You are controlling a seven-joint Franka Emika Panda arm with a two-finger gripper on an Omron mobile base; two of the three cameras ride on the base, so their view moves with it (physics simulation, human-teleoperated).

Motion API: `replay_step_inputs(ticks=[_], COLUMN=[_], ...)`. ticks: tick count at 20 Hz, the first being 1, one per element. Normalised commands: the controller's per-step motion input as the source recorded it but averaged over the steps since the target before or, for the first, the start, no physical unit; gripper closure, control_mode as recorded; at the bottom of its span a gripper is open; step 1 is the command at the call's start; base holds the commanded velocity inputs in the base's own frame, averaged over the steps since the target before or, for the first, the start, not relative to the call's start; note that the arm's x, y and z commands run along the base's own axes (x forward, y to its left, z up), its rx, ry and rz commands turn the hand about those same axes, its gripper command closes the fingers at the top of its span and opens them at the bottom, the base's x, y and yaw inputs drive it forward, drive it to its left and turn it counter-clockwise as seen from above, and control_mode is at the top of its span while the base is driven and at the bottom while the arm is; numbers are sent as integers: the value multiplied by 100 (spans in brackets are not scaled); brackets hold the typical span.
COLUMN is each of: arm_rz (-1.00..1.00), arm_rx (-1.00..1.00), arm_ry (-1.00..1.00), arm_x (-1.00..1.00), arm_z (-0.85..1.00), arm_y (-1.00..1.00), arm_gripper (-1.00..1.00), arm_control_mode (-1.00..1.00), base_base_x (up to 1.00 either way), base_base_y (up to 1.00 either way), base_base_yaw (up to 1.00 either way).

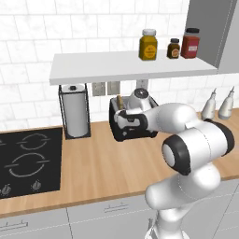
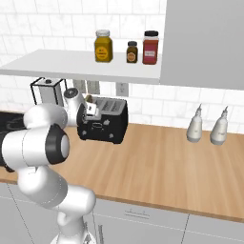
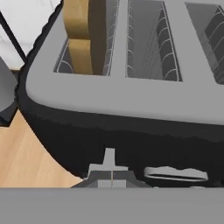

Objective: Start the toaster. Once the lever pops up, take the bread to the plate on the dining counter.

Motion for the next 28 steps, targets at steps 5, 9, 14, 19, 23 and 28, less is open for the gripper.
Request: replay_step_inputs(ticks=[5, 9, 14, 19, 23, 28], arm_rz=[0, 0, 0, 0, 0, 0], arm_rx=[0, 0, 0, 0, 0, 0], arm_ry=[0, 0, 0, 0, 0, 0], arm_x=[6, 13, 5, 2, 0, 0], arm_z=[-15, -31, -37, -41, -47, -53], arm_y=[2, 1, 0, 0, 0, 0], arm_gripper=[100, 100, 100, 100, 100, 100], arm_control_mode=[-100, -100, -100, -100, -100, -100], base_base_x=[0, 0, 0, 0, 0, 0], base_base_y=[0, 0, 0, 0, 0, 0], base_base_yaw=[0, 0, 0, 0, 0, 0])
